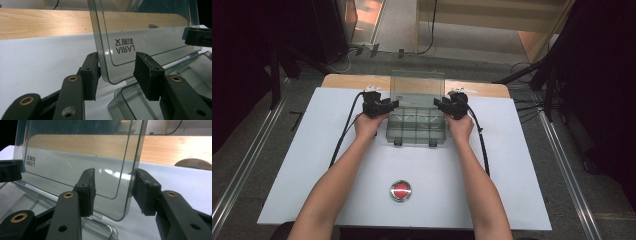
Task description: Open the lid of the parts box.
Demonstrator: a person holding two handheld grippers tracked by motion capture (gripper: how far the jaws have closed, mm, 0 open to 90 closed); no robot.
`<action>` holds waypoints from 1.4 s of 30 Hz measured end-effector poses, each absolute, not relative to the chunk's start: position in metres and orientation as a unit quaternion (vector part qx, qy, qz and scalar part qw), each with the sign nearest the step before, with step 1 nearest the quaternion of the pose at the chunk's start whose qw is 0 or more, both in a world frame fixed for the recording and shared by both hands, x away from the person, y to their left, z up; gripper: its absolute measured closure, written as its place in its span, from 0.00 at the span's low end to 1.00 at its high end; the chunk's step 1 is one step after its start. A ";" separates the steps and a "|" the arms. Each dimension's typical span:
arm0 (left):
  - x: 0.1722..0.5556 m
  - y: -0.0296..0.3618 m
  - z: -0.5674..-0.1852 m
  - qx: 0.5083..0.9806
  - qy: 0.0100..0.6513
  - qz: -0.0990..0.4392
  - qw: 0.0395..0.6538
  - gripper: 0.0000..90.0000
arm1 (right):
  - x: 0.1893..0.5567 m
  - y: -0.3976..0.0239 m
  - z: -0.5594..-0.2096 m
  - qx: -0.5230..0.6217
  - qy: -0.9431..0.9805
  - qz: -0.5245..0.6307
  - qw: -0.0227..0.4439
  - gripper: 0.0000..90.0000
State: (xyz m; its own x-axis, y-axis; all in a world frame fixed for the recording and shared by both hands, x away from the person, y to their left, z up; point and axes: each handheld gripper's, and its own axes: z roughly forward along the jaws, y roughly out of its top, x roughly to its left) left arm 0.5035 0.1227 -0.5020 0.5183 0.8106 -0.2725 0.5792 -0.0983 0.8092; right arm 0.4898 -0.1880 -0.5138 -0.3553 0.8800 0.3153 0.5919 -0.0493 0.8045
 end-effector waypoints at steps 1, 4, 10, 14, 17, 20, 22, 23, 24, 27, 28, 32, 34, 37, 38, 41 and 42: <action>0.504 0.123 -0.502 0.731 0.475 0.123 0.474 0.60 | 0.490 -0.188 -0.514 0.549 0.672 0.474 0.150 0.61; 0.504 0.122 -0.503 0.729 0.477 0.123 0.475 0.59 | 0.490 -0.187 -0.514 0.550 0.673 0.471 0.151 0.61; 0.505 0.124 -0.505 0.726 0.479 0.115 0.480 0.57 | 0.490 -0.187 -0.516 0.551 0.677 0.464 0.148 0.57; 0.505 0.124 -0.505 0.725 0.478 0.117 0.481 0.56 | 0.490 -0.186 -0.516 0.557 0.677 0.459 0.143 0.55; 0.506 0.124 -0.505 0.725 0.478 0.117 0.481 0.55 | 0.490 -0.186 -0.516 0.556 0.678 0.458 0.143 0.55; 0.506 0.125 -0.506 0.725 0.475 0.116 0.485 0.52 | 0.490 -0.185 -0.516 0.555 0.680 0.457 0.145 0.54; 0.506 0.124 -0.506 0.725 0.473 0.119 0.485 0.51 | 0.490 -0.185 -0.516 0.556 0.681 0.455 0.144 0.53; 0.506 0.123 -0.506 0.727 0.471 0.118 0.485 0.49 | 0.490 -0.185 -0.516 0.556 0.681 0.455 0.143 0.53; 0.505 0.123 -0.506 0.728 0.468 0.119 0.486 0.49 | 0.490 -0.186 -0.516 0.556 0.681 0.455 0.143 0.52; 0.505 0.123 -0.506 0.730 0.464 0.119 0.487 0.45 | 0.490 -0.185 -0.516 0.557 0.682 0.452 0.143 0.49; 0.505 0.123 -0.505 0.730 0.464 0.117 0.488 0.45 | 0.490 -0.185 -0.516 0.556 0.684 0.450 0.143 0.47; 0.505 0.124 -0.506 0.728 0.467 0.112 0.489 0.42 | 0.488 -0.184 -0.514 0.553 0.688 0.446 0.146 0.45; 0.505 0.124 -0.505 0.730 0.465 0.114 0.487 0.42 | 0.487 -0.183 -0.513 0.550 0.691 0.445 0.150 0.41; 0.504 0.125 -0.503 0.733 0.463 0.114 0.485 0.38 | 0.486 -0.181 -0.510 0.544 0.694 0.446 0.152 0.36; 0.504 0.125 -0.502 0.734 0.464 0.113 0.484 0.38 | 0.485 -0.181 -0.509 0.543 0.694 0.448 0.148 0.34; 0.502 0.127 -0.499 0.740 0.461 0.111 0.478 0.38 | 0.482 -0.181 -0.506 0.538 0.695 0.455 0.143 0.30; 0.502 0.127 -0.498 0.743 0.458 0.112 0.475 0.38 | 0.481 -0.180 -0.504 0.535 0.696 0.457 0.142 0.29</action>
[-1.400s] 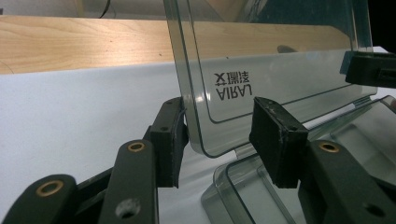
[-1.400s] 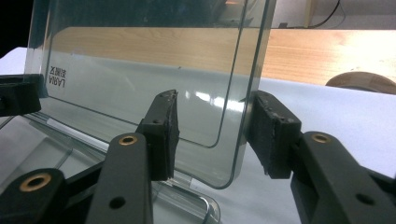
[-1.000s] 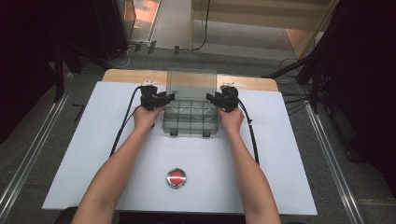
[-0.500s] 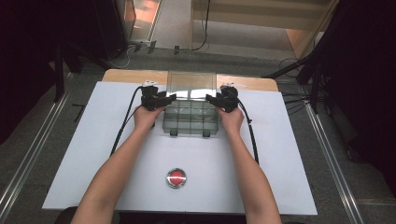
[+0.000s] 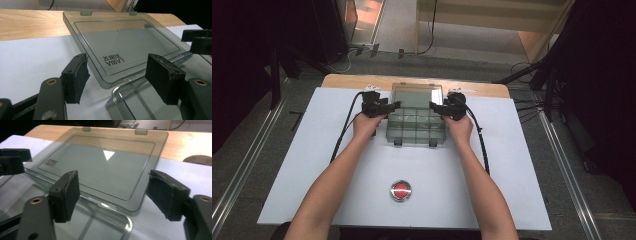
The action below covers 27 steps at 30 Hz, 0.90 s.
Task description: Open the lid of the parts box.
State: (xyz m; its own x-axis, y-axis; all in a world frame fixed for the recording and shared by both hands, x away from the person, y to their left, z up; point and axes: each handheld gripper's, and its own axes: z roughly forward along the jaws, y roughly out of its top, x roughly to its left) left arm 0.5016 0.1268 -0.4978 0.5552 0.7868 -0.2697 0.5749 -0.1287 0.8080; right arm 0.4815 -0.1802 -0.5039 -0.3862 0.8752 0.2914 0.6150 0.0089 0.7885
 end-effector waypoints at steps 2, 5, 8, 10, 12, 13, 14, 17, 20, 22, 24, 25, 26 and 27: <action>0.500 0.127 -0.495 0.748 0.455 0.109 0.471 0.38 | 0.480 -0.179 -0.500 0.530 0.699 0.458 0.143 0.30; 0.496 0.127 -0.489 0.755 0.455 0.101 0.461 0.38 | 0.475 -0.177 -0.492 0.524 0.704 0.456 0.149 0.30; 0.492 0.126 -0.483 0.764 0.444 0.102 0.458 0.38 | 0.470 -0.176 -0.486 0.513 0.708 0.460 0.153 0.30; 0.489 0.126 -0.479 0.765 0.437 0.094 0.464 0.34 | 0.467 -0.176 -0.483 0.510 0.712 0.459 0.151 0.30; 0.487 0.125 -0.476 0.768 0.432 0.085 0.465 0.33 | 0.464 -0.177 -0.481 0.508 0.712 0.463 0.144 0.30; 0.486 0.124 -0.475 0.770 0.430 0.083 0.464 0.33 | 0.463 -0.178 -0.480 0.507 0.712 0.465 0.141 0.30; 0.484 0.124 -0.473 0.774 0.425 0.082 0.462 0.33 | 0.461 -0.178 -0.479 0.505 0.712 0.467 0.139 0.30; 0.481 0.123 -0.469 0.779 0.415 0.079 0.462 0.33 | 0.457 -0.177 -0.476 0.503 0.716 0.465 0.131 0.30; 0.475 0.123 -0.466 0.779 0.406 0.078 0.472 0.33 | 0.453 -0.176 -0.473 0.496 0.724 0.465 0.120 0.30; 0.471 0.123 -0.465 0.781 0.402 0.077 0.472 0.33 | 0.449 -0.174 -0.470 0.489 0.731 0.463 0.114 0.30; 0.467 0.122 -0.463 0.785 0.396 0.075 0.471 0.33 | 0.445 -0.172 -0.468 0.481 0.736 0.463 0.109 0.30; 0.465 0.122 -0.462 0.785 0.393 0.077 0.473 0.33 | 0.443 -0.170 -0.466 0.479 0.737 0.464 0.108 0.30; 0.463 0.121 -0.460 0.785 0.390 0.077 0.475 0.33 | 0.441 -0.169 -0.465 0.475 0.738 0.466 0.108 0.30; 0.461 0.120 -0.459 0.785 0.388 0.078 0.477 0.33 | 0.438 -0.167 -0.464 0.471 0.740 0.468 0.106 0.30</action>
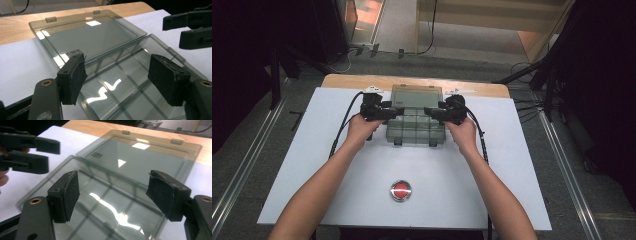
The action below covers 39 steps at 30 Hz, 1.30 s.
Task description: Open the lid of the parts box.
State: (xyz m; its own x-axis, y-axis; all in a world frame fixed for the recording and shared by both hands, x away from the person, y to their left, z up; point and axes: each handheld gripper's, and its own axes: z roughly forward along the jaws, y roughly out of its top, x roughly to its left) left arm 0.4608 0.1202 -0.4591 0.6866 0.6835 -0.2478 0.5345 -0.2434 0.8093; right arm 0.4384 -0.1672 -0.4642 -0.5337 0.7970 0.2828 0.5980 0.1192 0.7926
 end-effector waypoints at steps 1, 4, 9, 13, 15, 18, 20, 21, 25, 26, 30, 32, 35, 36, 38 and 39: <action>0.459 0.120 -0.458 0.787 0.383 0.076 0.477 0.33 | 0.436 -0.166 -0.463 0.467 0.741 0.470 0.106 0.30; 0.452 0.118 -0.454 0.791 0.371 0.073 0.481 0.33 | 0.429 -0.162 -0.460 0.458 0.745 0.474 0.103 0.30; 0.438 0.116 -0.450 0.806 0.349 0.075 0.472 0.33 | 0.417 -0.158 -0.456 0.442 0.752 0.479 0.096 0.30; 0.426 0.116 -0.448 0.806 0.340 0.076 0.479 0.33 | 0.409 -0.158 -0.455 0.433 0.760 0.475 0.092 0.30; 0.422 0.116 -0.448 0.811 0.332 0.075 0.476 0.33 | 0.405 -0.159 -0.456 0.429 0.762 0.477 0.091 0.30; 0.416 0.117 -0.449 0.814 0.328 0.069 0.475 0.33 | 0.397 -0.161 -0.456 0.424 0.765 0.478 0.084 0.30; 0.413 0.118 -0.450 0.813 0.328 0.060 0.478 0.33 | 0.393 -0.161 -0.456 0.422 0.767 0.477 0.079 0.30; 0.411 0.119 -0.450 0.815 0.325 0.058 0.476 0.33 | 0.391 -0.162 -0.456 0.419 0.768 0.478 0.080 0.30; 0.403 0.119 -0.451 0.819 0.319 0.056 0.473 0.33 | 0.382 -0.162 -0.456 0.411 0.773 0.478 0.077 0.30; 0.401 0.120 -0.451 0.817 0.318 0.057 0.477 0.33 | 0.381 -0.162 -0.456 0.411 0.773 0.478 0.076 0.30; 0.393 0.120 -0.451 0.827 0.307 0.049 0.468 0.33 | 0.373 -0.161 -0.455 0.403 0.777 0.479 0.070 0.30; 0.389 0.121 -0.451 0.823 0.305 0.053 0.476 0.33 | 0.370 -0.161 -0.455 0.400 0.778 0.480 0.068 0.30; 0.385 0.123 -0.452 0.822 0.305 0.048 0.478 0.33 | 0.365 -0.160 -0.457 0.396 0.782 0.478 0.066 0.30; 0.383 0.124 -0.452 0.824 0.303 0.049 0.476 0.33 | 0.363 -0.160 -0.458 0.395 0.783 0.477 0.061 0.30; 0.380 0.125 -0.453 0.826 0.302 0.048 0.473 0.33 | 0.360 -0.160 -0.459 0.393 0.784 0.476 0.061 0.30; 0.378 0.127 -0.453 0.826 0.303 0.047 0.474 0.33 | 0.358 -0.160 -0.459 0.393 0.784 0.477 0.061 0.30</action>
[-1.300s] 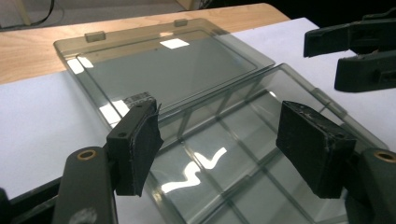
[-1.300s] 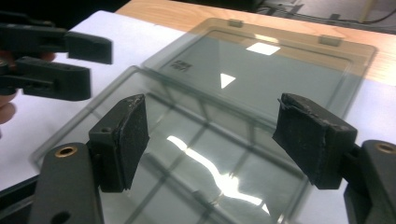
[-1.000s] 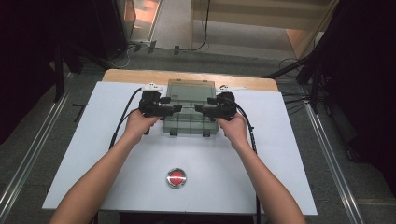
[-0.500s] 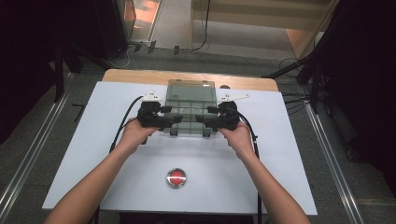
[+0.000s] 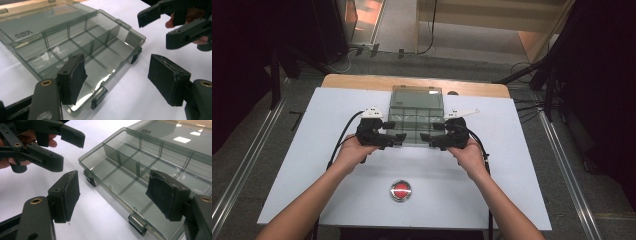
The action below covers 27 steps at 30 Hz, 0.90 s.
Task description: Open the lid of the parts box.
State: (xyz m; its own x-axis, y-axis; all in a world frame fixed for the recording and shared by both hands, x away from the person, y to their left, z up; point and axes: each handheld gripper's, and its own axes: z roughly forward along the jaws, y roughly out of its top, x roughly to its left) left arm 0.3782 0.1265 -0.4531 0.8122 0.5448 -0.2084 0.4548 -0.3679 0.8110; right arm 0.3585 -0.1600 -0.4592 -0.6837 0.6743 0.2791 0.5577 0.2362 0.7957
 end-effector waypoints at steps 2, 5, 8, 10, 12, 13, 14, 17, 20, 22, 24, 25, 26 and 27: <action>0.376 0.129 -0.454 0.824 0.303 0.044 0.477 0.33 | 0.355 -0.160 -0.460 0.392 0.784 0.478 0.058 0.30; 0.372 0.131 -0.455 0.825 0.302 0.043 0.476 0.33 | 0.350 -0.161 -0.464 0.393 0.782 0.481 0.052 0.30; 0.366 0.133 -0.456 0.829 0.297 0.043 0.472 0.33 | 0.344 -0.160 -0.466 0.389 0.782 0.484 0.048 0.30; 0.363 0.135 -0.456 0.831 0.293 0.043 0.471 0.33 | 0.340 -0.159 -0.466 0.385 0.785 0.484 0.049 0.30; 0.360 0.136 -0.456 0.830 0.292 0.041 0.473 0.33 | 0.337 -0.159 -0.467 0.382 0.787 0.482 0.046 0.30; 0.358 0.137 -0.456 0.831 0.290 0.041 0.473 0.33 | 0.335 -0.159 -0.467 0.381 0.788 0.482 0.045 0.30; 0.357 0.138 -0.456 0.831 0.290 0.039 0.474 0.33 | 0.334 -0.159 -0.468 0.381 0.788 0.482 0.047 0.30; 0.353 0.141 -0.456 0.832 0.288 0.040 0.472 0.33 | 0.328 -0.161 -0.469 0.380 0.788 0.482 0.046 0.30; 0.349 0.146 -0.458 0.831 0.291 0.035 0.472 0.33 | 0.322 -0.163 -0.471 0.377 0.792 0.478 0.043 0.30; 0.346 0.149 -0.460 0.832 0.293 0.036 0.471 0.33 | 0.319 -0.164 -0.472 0.377 0.793 0.476 0.041 0.30; 0.344 0.152 -0.461 0.831 0.295 0.036 0.470 0.33 | 0.315 -0.165 -0.473 0.377 0.794 0.475 0.039 0.30; 0.343 0.154 -0.462 0.831 0.295 0.037 0.470 0.33 | 0.313 -0.165 -0.473 0.379 0.794 0.474 0.038 0.30; 0.342 0.154 -0.462 0.831 0.296 0.037 0.469 0.33 | 0.311 -0.165 -0.473 0.376 0.796 0.472 0.041 0.30; 0.341 0.155 -0.462 0.832 0.297 0.035 0.468 0.33 | 0.309 -0.165 -0.472 0.375 0.798 0.470 0.042 0.30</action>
State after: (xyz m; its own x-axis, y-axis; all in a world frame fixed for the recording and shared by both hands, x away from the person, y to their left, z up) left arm 0.3407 0.1554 -0.4624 0.8214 0.5262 -0.2200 0.4610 -0.3852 0.7994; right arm 0.3094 -0.1646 -0.4724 -0.7152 0.6377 0.2859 0.5591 0.2766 0.7816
